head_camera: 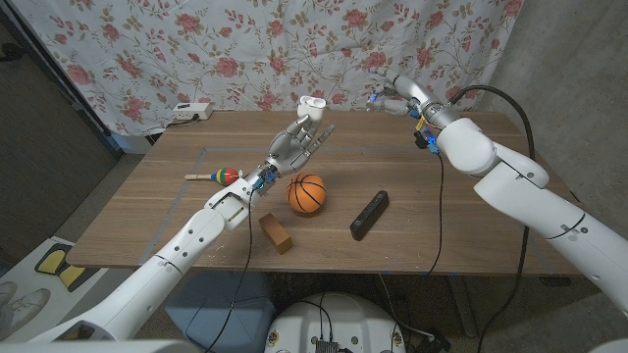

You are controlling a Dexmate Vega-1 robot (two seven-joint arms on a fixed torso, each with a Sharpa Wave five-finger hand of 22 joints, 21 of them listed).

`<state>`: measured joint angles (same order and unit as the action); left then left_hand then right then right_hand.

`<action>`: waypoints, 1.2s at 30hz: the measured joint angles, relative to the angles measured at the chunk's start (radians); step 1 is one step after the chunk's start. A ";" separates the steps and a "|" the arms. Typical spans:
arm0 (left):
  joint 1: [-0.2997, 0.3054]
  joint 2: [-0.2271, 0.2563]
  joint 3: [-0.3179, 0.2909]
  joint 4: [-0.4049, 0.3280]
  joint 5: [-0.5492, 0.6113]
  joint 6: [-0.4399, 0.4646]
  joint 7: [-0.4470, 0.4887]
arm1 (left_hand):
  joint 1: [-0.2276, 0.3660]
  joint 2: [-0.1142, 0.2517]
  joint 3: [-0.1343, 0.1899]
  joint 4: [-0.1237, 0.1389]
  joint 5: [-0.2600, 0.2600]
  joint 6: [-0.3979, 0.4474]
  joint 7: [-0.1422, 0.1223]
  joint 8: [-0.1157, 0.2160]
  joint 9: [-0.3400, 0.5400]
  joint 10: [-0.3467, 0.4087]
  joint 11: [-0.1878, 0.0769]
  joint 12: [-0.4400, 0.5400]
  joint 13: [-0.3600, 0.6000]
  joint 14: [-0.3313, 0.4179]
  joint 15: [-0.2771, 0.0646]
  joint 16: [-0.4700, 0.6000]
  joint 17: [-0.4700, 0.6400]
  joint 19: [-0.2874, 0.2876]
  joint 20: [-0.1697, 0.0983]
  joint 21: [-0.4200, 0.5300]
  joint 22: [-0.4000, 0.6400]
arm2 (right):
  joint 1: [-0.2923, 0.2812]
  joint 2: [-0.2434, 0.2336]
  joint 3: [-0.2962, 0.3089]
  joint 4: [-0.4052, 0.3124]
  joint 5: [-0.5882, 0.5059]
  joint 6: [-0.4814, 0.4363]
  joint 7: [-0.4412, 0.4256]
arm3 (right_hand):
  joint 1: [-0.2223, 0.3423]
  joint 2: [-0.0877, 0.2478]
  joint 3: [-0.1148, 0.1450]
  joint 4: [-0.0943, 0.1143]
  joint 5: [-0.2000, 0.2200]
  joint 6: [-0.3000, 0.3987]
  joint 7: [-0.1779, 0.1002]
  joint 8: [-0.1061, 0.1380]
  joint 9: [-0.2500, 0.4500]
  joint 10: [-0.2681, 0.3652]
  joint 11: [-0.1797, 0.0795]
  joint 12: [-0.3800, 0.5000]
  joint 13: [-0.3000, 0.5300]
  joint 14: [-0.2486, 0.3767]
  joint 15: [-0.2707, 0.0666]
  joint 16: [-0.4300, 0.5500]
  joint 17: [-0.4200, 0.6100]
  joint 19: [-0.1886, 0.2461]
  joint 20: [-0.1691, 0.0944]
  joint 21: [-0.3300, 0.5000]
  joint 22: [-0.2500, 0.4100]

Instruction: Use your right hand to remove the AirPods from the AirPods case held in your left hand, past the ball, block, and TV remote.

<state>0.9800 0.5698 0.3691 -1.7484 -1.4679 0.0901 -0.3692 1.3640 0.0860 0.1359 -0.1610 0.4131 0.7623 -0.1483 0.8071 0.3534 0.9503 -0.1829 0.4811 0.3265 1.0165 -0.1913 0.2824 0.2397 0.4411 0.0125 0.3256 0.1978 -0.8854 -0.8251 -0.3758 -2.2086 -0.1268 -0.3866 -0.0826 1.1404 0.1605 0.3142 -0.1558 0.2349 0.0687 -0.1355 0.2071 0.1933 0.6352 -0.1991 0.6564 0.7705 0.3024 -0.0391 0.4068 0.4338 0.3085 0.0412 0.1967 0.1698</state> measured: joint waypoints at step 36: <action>0.010 0.002 0.003 -0.035 0.023 -0.028 0.026 | 0.000 0.000 -0.002 -0.002 -0.008 -0.004 0.000 0.008 -0.006 0.006 0.002 -0.007 0.000 0.000 0.000 -0.004 0.005 -0.005 0.005 0.004 0.000 | -0.004 0.054 -0.007 0.150 0.033 -0.047 -0.024 | 0.015 0.000 -0.014 0.003 -0.008 0.024 0.002 -0.004 0.000 0.002 0.002 0.010 -0.008 0.000 0.000 0.000 0.009 0.005 -0.005 0.000 0.000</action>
<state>0.9900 0.5722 0.3723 -1.7829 -1.4451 0.0620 -0.3427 1.3639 0.0860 0.1343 -0.1627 0.4055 0.7585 -0.1482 0.8150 0.3477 0.9561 -0.1805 0.4740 0.3265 1.0165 -0.1914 0.2784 0.2442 0.4356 0.0179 0.3292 0.1978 -0.8893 -0.7712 -0.3830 -2.0588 -0.0938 -0.4332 -0.1070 1.1558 0.1607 0.3005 -0.1530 0.2270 0.0928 -0.1333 0.2033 0.1931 0.6373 -0.1973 0.6661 0.7628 0.3023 -0.0390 0.4067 0.4431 0.3139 0.0358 0.1966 0.1698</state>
